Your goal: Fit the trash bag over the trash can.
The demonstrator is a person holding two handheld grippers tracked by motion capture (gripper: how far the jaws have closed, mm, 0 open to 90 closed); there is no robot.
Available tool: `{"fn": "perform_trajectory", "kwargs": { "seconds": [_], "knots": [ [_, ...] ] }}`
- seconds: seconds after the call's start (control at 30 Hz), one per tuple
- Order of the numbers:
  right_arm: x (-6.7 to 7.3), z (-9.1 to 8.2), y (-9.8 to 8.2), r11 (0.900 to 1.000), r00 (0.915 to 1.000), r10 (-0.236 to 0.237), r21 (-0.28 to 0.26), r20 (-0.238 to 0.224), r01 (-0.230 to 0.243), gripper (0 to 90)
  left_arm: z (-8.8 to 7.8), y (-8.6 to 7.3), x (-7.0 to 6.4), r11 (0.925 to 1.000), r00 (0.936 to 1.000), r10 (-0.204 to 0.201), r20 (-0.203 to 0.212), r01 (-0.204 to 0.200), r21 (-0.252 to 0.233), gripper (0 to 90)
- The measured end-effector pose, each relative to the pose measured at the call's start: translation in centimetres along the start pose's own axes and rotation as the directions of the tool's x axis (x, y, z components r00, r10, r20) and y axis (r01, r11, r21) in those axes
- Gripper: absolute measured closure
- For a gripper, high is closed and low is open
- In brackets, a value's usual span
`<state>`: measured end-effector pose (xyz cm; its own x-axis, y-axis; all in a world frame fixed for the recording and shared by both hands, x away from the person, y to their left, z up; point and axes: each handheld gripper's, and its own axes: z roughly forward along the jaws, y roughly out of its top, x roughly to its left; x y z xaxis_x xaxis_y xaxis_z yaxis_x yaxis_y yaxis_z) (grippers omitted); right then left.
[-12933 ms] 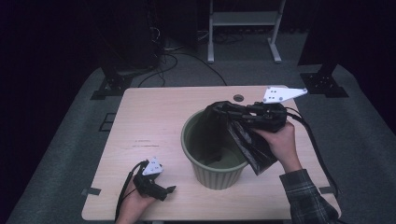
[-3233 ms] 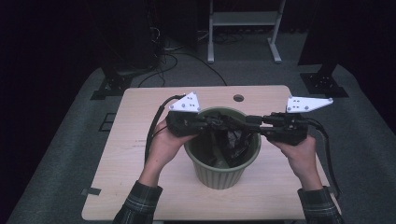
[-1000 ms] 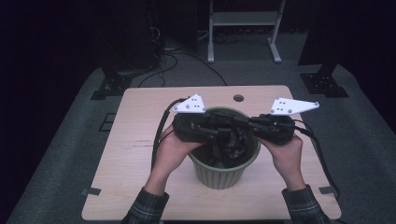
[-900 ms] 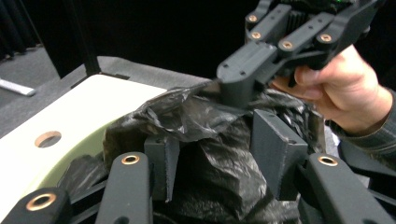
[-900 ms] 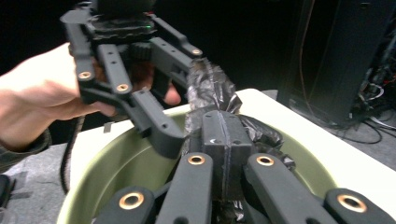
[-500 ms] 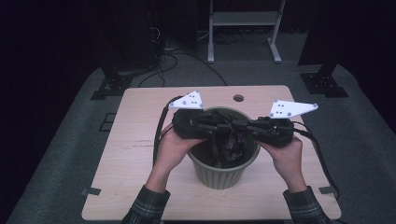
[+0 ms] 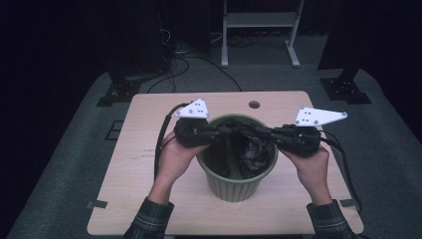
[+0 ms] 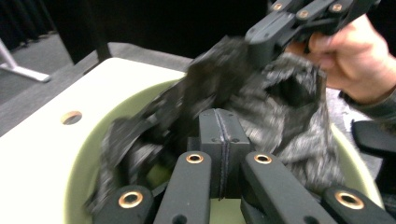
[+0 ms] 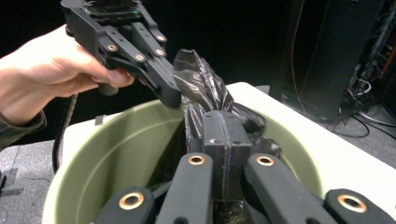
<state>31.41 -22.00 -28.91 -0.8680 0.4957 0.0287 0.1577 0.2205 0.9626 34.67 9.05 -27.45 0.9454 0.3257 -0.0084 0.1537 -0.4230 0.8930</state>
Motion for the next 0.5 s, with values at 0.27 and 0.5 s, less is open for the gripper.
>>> {"fn": "perform_trajectory", "kwargs": {
  "seconds": [0.27,0.5],
  "knots": [
    [-0.2,0.1,-0.2,0.998,0.9983,0.040,-0.046,-0.043,-0.042,90.0,1.0,0.7,-1.4,0.9993,0.9965,-0.004,0.084,0.007,-0.037,64.8],
    [0.5,0.6,0.4,0.999,0.9973,0.020,-0.049,-0.071,-0.023,90.0,2.8,1.7,-1.7,0.9957,0.9917,-0.023,0.126,0.034,-0.086,57.9]
  ]
}}
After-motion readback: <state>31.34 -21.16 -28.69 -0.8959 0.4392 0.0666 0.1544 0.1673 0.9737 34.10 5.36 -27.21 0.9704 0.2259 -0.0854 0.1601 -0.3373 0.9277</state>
